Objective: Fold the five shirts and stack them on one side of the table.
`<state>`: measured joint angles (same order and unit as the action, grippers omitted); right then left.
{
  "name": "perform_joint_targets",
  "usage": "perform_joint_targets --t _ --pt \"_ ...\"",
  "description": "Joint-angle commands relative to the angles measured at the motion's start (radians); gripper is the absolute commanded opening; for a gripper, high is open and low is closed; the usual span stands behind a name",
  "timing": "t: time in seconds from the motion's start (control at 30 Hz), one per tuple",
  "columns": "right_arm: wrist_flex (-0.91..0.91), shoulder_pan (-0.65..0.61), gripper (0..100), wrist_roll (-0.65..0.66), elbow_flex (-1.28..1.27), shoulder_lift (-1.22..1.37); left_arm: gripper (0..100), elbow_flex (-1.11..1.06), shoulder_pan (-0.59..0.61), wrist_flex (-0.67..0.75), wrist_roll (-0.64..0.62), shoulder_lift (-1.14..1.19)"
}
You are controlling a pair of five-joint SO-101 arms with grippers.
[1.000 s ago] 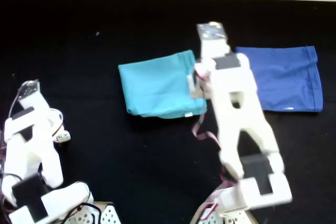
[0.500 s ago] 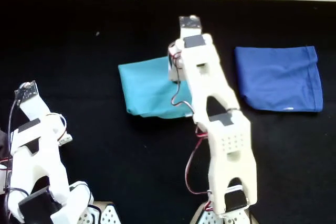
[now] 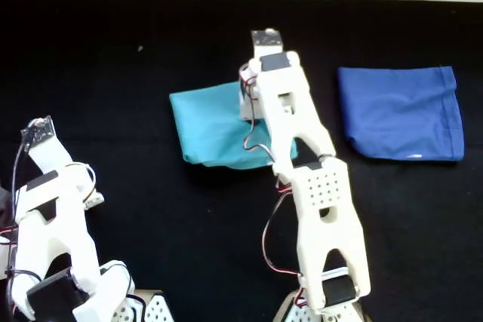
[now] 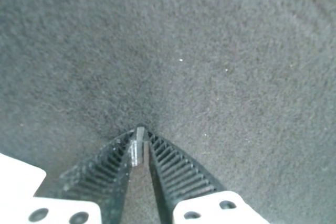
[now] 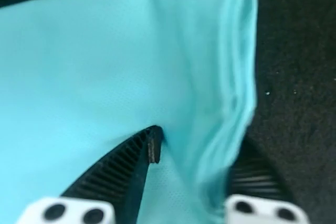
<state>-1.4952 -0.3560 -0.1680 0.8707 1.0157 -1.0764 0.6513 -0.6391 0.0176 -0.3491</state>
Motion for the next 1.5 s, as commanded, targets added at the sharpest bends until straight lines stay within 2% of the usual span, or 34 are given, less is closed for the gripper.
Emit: perform_joint_targets --t 0.0,0.17,0.27,0.37,0.5,0.67,0.93,1.3,1.47 --pt "-0.056 0.024 0.4 0.028 0.033 0.036 1 -0.002 -0.013 0.031 -0.003 -0.018" --pt "-0.182 0.11 0.6 0.038 0.205 0.035 1 -0.002 -0.013 0.031 -0.003 -0.018" --pt "-0.271 0.163 0.6 0.121 0.375 0.033 1 -0.002 -0.013 0.031 -0.003 -0.018" --pt "-0.272 0.24 0.5 0.187 0.461 -0.013 1 -0.002 -0.013 0.031 -0.003 -0.018" --pt "-0.271 0.364 0.5 0.293 0.352 -0.2 1 -0.002 -0.013 0.031 -0.003 -0.018" --pt "-0.265 0.501 0.5 0.503 0.174 -0.398 1 -0.002 -0.013 0.031 -0.003 -0.018" --pt "-0.113 0.677 0.5 0.732 0.171 -0.417 1 -0.002 -0.015 0.031 -0.003 -0.018" --pt "0.097 0.783 0.5 0.818 0.18 -0.228 1 -0.002 -0.015 0.031 -0.003 -0.018" --pt "0.11 0.788 0.5 0.842 0.18 -0.139 1 -0.002 -0.015 0.031 -0.003 -0.018"
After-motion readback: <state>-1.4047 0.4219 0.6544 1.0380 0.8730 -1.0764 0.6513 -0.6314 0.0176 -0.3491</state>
